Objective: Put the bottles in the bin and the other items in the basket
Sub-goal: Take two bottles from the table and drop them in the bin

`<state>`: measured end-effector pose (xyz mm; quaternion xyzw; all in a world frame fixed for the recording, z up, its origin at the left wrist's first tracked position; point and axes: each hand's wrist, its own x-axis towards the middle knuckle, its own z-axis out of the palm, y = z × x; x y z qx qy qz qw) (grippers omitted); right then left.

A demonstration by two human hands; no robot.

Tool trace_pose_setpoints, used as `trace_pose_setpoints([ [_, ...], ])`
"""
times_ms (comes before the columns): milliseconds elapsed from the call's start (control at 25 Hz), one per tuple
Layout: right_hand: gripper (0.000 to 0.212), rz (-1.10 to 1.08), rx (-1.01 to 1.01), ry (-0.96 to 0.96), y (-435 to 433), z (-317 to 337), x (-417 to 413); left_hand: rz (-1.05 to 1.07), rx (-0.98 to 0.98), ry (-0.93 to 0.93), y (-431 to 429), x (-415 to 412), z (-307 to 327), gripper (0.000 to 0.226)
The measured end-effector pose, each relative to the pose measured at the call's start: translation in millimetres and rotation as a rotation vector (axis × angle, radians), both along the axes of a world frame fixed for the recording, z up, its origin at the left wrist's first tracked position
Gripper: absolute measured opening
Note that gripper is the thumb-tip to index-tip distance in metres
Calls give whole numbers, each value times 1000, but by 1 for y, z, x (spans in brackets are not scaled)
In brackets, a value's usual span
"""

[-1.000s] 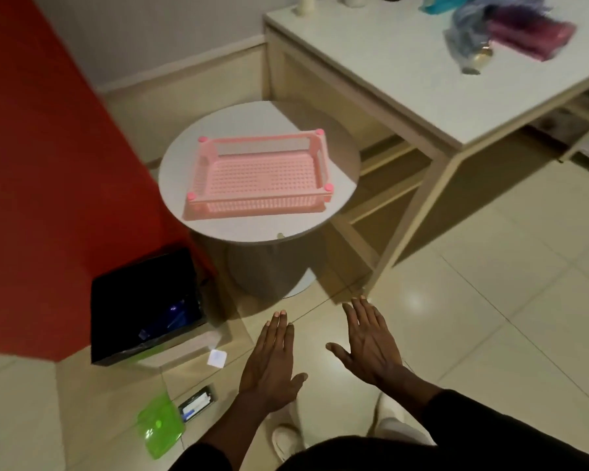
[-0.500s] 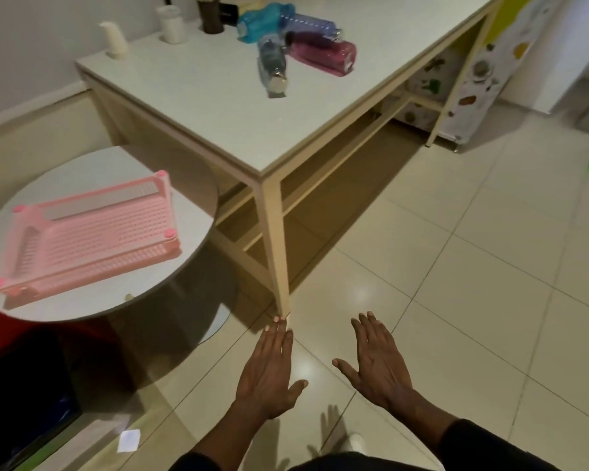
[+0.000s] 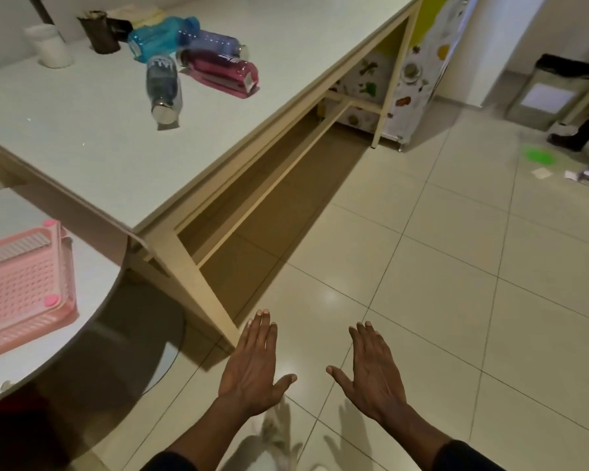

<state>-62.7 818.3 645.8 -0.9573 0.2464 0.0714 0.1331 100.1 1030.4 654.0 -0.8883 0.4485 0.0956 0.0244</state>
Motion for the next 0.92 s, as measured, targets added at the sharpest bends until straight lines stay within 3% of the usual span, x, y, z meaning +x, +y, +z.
trace_pose_setpoints([
  [160,102,-41,0,-64,-25,-5,38,-51,32,-8,-41,46,-1,113],
  [400,101,-160,-2,-130,-77,25,112,-87,-85,-28,-110,123,6,114],
  [760,83,-68,41,-472,-147,117,284,23,-464,-200,-182,221,107,90],
  [920,77,18,86,-631,-177,157,357,184,-520,-286,-195,269,143,91],
])
